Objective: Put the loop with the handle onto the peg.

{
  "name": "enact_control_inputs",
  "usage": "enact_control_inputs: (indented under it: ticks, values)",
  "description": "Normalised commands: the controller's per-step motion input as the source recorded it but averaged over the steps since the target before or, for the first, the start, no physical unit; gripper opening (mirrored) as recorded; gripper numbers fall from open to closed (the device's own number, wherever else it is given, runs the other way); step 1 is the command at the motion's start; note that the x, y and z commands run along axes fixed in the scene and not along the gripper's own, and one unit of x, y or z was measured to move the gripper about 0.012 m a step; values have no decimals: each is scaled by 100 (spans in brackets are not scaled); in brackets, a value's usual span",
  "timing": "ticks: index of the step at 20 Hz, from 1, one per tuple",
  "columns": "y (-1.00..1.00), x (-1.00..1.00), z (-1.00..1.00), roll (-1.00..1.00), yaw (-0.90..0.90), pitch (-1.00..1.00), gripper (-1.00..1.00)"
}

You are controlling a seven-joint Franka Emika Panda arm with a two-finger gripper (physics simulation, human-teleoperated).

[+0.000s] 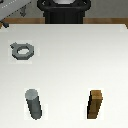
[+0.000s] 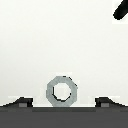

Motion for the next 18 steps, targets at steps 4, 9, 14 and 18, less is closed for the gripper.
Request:
enact_control_inputs:
  ticks: [4,9,14,18]
  values:
    - [-25,0,0,0,0,0,100]
    - [0,-40,0,0,0,0,100]
    - [-20,0,0,0,0,0,100]
    - [0,0,-50,0,0,0,100]
